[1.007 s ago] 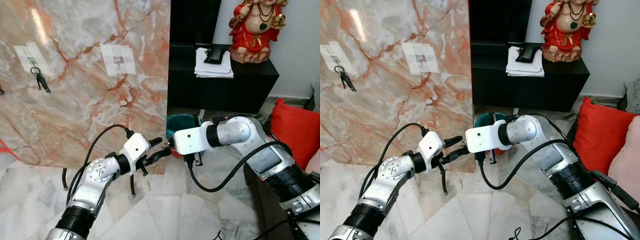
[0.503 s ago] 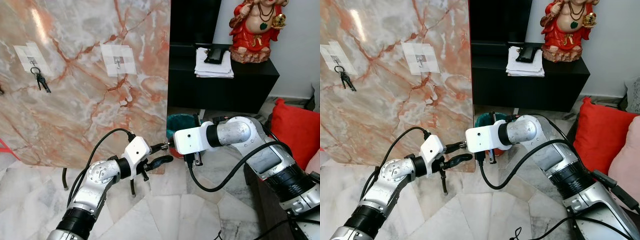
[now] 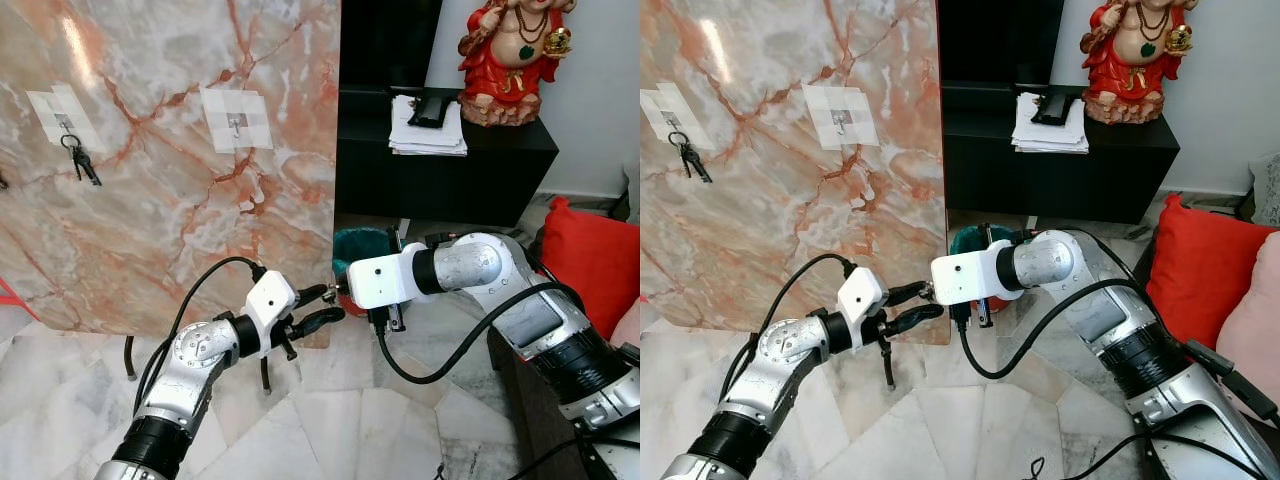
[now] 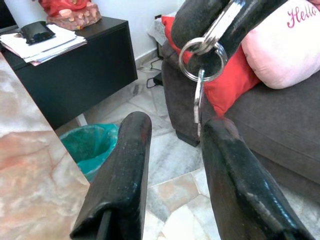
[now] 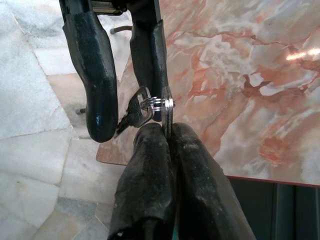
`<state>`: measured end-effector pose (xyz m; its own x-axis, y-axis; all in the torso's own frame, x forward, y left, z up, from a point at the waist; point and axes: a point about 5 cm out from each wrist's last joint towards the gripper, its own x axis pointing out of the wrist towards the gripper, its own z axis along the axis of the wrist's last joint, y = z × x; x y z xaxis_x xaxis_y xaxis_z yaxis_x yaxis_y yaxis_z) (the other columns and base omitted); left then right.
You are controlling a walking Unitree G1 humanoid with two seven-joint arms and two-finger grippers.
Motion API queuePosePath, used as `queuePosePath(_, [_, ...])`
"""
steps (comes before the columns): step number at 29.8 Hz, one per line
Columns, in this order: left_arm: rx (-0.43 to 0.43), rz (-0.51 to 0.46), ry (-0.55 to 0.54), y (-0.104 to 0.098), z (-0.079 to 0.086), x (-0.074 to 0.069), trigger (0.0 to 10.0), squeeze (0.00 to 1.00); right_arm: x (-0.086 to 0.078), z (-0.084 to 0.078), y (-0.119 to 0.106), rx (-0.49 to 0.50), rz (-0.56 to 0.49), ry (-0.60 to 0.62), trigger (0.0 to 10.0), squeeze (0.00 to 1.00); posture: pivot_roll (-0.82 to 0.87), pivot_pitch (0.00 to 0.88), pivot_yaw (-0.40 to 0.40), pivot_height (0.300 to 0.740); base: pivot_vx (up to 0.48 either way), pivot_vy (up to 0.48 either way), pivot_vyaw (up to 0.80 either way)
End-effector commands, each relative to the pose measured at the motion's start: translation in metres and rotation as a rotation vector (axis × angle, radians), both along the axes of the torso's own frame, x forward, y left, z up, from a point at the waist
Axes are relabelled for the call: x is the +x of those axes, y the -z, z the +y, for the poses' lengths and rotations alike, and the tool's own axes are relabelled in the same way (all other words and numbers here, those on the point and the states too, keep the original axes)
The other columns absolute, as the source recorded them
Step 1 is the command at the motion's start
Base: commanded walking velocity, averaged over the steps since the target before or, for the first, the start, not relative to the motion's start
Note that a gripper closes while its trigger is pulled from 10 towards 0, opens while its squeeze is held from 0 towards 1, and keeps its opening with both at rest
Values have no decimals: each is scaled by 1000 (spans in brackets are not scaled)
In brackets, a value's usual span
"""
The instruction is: Hang keys on a hook
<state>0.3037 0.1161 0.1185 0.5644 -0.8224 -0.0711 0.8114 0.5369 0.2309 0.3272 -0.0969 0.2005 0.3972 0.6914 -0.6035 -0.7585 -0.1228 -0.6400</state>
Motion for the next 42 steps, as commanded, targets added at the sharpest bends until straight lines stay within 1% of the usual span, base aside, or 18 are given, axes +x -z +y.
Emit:
queuePosePath(1, [-9, -18, -3, -4, 0, 1, 10000, 0, -1, 3, -4, -7, -15, -14, 0, 0, 10, 80, 26, 740, 0, 0, 0])
queuePosePath(4, [-11, -15, -4, -3, -1, 1, 10000, 0, -1, 3, -4, -8, -16, -13, 0, 0, 9, 80, 27, 740, 0, 0, 0])
queuePosePath(5, [-12, -14, -4, -3, -1, 1, 7569, 0, -1, 3, -4, -8, -16, -13, 0, 0, 9, 80, 27, 740, 0, 0, 0])
queuePosePath(6, [-13, -12, -4, -3, -1, 1, 4392, 0, -1, 3, -4, -8, -16, -13, 0, 0, 9, 80, 27, 740, 0, 0, 0])
queuePosePath(7, [-15, -9, -4, -2, -1, 1, 0, 0, -1, 3, -4, -7, -16, -13, 0, 0, 11, 79, 27, 740, 0, 0, 0])
queuePosePath(31, [-24, 15, 6, 1, -2, 0, 0, 0, 0, 4, -4, -6, -17, -14, 0, 0, 12, 76, 28, 740, 0, 0, 0])
queuePosePath(42, [-28, 26, 29, 0, -2, -3, 0, 0, 1, 1, 0, -17, -12, 0, 0, 0, 15, 78, 32, 740, 0, 0, 0])
